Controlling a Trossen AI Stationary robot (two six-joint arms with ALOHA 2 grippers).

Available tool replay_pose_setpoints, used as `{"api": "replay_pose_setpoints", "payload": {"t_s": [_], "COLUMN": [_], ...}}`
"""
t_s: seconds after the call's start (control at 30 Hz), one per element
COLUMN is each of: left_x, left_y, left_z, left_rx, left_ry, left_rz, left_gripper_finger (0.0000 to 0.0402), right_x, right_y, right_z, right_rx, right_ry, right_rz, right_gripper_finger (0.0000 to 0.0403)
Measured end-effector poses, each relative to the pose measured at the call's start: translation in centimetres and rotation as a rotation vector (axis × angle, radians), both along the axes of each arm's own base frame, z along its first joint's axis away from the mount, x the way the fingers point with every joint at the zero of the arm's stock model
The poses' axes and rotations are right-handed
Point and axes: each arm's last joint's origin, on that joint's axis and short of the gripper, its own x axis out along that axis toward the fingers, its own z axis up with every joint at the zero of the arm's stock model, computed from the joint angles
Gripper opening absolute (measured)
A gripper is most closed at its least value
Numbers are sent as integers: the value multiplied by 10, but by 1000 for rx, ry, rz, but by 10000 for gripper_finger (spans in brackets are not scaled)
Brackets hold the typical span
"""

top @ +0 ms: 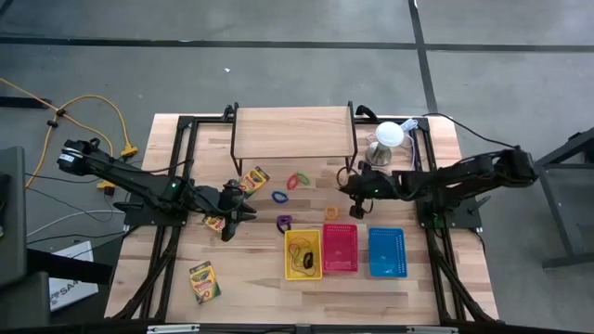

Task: Pick & Place Office Desk Supplies
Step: Put the white rubber band into the yellow bin

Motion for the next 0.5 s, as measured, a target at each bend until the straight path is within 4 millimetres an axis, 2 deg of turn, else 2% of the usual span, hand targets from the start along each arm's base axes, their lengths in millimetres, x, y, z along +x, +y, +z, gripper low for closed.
{"api": "replay_pose_setpoints", "payload": {"t_s": [0.3, 0.5], "left_x": [0, 0], "left_y": [0, 0], "left_z": [0, 0], "left_rx": [0, 0], "left_ry": [0, 0], "left_rz": [0, 0], "left_gripper_finger": [74, 74], "right_x": [-4, -6], "right_y": [0, 0], "right_z": [36, 48], "right_rx": [-68, -98], "right_ry": [-236, -310], "right_rz": [37, 52], "right_gripper_finger": [2, 2]}}
